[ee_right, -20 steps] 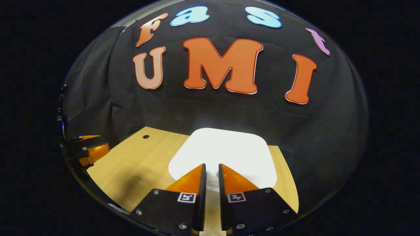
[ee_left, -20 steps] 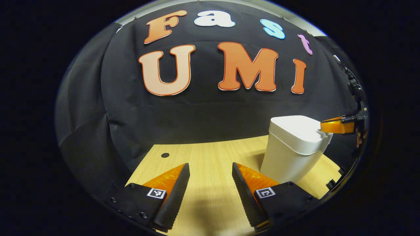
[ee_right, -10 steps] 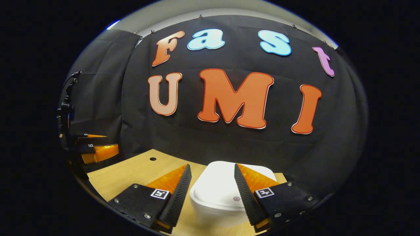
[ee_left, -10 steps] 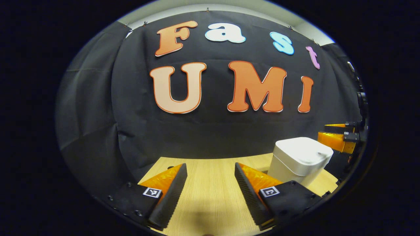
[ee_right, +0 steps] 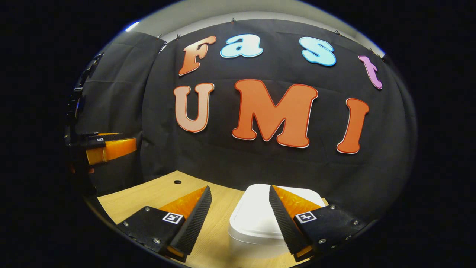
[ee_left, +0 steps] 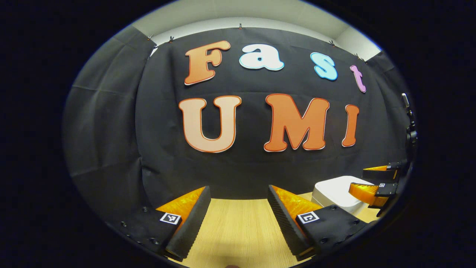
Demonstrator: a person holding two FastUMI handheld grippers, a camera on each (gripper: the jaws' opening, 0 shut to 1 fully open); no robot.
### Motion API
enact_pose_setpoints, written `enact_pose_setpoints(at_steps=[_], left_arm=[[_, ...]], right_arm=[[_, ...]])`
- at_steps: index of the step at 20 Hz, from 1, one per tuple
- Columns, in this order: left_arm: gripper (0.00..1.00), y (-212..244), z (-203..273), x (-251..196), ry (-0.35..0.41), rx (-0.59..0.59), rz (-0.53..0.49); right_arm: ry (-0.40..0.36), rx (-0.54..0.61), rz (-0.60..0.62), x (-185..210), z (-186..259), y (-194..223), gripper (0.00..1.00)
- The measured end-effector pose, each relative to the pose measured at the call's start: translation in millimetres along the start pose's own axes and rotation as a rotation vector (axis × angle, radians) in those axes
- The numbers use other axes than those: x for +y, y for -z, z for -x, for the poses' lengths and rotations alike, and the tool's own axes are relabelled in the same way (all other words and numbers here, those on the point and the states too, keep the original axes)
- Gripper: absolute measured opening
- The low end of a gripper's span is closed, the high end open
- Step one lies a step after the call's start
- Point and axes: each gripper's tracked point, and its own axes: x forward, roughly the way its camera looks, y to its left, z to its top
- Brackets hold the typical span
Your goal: Press the lid of the desktop garbage bin to open it, pick up the crumpled paper on the desktop and throw it into the bin, then pick up the pop can on the desktop and drop it into the bin, and finally close the garbage bin lid.
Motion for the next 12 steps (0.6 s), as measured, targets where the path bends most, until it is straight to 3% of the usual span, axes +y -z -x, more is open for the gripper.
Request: enact_pose_setpoints(at_steps=[12], left_arm=[[1.0, -24, -1, -8, 0.008, -0.086, -0.023]], right_arm=[[-0.034, -0.032, -0.034, 14, -4, -8, 0.95]])
